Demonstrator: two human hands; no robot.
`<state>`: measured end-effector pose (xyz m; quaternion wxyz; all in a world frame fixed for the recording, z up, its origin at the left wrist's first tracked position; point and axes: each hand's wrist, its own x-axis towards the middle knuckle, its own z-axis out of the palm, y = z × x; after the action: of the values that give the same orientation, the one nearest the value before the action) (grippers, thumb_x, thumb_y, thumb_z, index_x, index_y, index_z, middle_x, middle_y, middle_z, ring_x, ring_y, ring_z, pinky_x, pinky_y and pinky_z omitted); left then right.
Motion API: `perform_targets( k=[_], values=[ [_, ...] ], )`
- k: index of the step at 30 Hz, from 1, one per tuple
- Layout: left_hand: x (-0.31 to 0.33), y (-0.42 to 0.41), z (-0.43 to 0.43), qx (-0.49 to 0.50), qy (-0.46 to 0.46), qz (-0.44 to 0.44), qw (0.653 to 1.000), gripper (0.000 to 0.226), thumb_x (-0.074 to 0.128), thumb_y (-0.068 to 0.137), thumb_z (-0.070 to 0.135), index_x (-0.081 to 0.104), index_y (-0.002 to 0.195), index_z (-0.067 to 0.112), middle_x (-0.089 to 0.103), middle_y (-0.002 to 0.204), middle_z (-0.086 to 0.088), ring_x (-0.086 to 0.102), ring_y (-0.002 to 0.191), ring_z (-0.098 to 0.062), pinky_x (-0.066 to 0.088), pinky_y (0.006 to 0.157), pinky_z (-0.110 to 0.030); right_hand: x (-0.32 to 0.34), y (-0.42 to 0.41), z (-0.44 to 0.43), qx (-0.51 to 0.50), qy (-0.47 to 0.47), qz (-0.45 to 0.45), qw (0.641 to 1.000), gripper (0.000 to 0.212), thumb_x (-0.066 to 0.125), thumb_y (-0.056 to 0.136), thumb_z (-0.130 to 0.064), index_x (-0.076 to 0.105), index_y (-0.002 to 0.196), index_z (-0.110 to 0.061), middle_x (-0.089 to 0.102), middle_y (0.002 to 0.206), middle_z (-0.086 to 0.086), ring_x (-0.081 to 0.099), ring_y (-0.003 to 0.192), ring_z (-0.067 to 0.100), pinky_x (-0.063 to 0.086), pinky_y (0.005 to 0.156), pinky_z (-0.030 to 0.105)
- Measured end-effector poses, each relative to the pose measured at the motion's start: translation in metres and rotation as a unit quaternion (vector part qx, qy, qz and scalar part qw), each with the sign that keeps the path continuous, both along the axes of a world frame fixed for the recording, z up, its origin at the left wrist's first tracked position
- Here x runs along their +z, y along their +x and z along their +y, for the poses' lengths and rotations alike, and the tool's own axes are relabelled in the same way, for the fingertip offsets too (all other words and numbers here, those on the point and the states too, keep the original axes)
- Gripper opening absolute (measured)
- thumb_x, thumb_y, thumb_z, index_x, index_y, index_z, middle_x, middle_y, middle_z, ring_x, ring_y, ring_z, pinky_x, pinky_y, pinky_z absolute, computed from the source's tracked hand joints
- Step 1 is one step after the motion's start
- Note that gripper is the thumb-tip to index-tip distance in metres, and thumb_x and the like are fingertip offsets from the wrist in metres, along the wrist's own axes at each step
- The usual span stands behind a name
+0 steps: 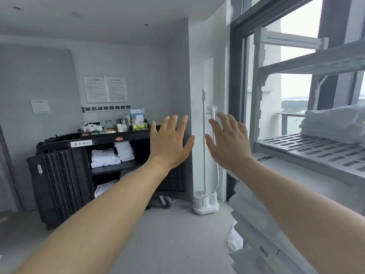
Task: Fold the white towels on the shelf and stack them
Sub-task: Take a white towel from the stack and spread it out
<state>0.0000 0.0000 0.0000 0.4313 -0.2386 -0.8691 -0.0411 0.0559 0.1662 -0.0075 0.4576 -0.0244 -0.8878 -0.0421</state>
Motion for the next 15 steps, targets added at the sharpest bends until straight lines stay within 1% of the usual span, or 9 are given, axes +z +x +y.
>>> perform_targets(
  k=[1, 4, 9, 12, 15],
  values=[
    [0.000, -0.001, 0.007, -0.005, -0.004, -0.013, 1.000, 0.062, 0.020, 0.089, 0.054, 0.025, 0.141, 0.022, 0.039, 0.142, -0.005, 0.033, 0.132, -0.026, 0.025, 0.107, -0.056, -0.001, 0.001, 0.007, -0.009, -0.004, -0.006, 1.000, 0.045, 0.037, 0.092, -0.043, 0.045, 0.128, -0.017, 0.037, 0.141, 0.007, 0.032, 0.129, 0.026, 0.029, 0.104, 0.049],
    [-0.003, -0.014, 0.039, -0.027, -0.009, 0.008, 1.000, 0.061, 0.022, 0.089, 0.054, 0.024, 0.141, 0.022, 0.037, 0.143, -0.005, 0.031, 0.133, -0.026, 0.026, 0.107, -0.056, -0.005, -0.004, 0.037, -0.025, 0.000, 0.007, 1.000, 0.045, 0.038, 0.092, -0.042, 0.044, 0.129, -0.017, 0.037, 0.140, 0.007, 0.033, 0.128, 0.025, 0.030, 0.103, 0.048],
    [-0.003, -0.033, 0.112, -0.066, -0.015, -0.003, 0.998, 0.061, 0.021, 0.090, 0.053, 0.020, 0.143, 0.024, 0.033, 0.147, -0.005, 0.027, 0.137, -0.025, 0.020, 0.109, -0.056, -0.006, -0.010, 0.099, -0.047, -0.009, -0.014, 0.999, 0.046, 0.036, 0.093, -0.042, 0.040, 0.131, -0.016, 0.034, 0.141, 0.007, 0.037, 0.125, 0.025, 0.035, 0.098, 0.045],
    [-0.004, -0.043, 0.165, -0.091, -0.016, -0.005, 0.996, 0.061, 0.021, 0.091, 0.053, 0.022, 0.143, 0.023, 0.034, 0.146, -0.005, 0.029, 0.135, -0.024, 0.023, 0.108, -0.056, -0.005, -0.015, 0.148, -0.069, -0.014, -0.028, 0.997, 0.046, 0.031, 0.094, -0.044, 0.036, 0.132, -0.018, 0.031, 0.143, 0.006, 0.039, 0.125, 0.026, 0.038, 0.097, 0.045],
    [-0.003, -0.052, 0.226, -0.118, -0.013, -0.005, 0.993, 0.060, 0.022, 0.091, 0.054, 0.022, 0.144, 0.024, 0.034, 0.147, -0.004, 0.030, 0.135, -0.025, 0.027, 0.108, -0.053, -0.003, -0.015, 0.204, -0.099, -0.003, -0.027, 0.995, 0.046, 0.033, 0.094, -0.043, 0.038, 0.132, -0.017, 0.031, 0.143, 0.007, 0.039, 0.125, 0.026, 0.039, 0.095, 0.046]
  ],
)
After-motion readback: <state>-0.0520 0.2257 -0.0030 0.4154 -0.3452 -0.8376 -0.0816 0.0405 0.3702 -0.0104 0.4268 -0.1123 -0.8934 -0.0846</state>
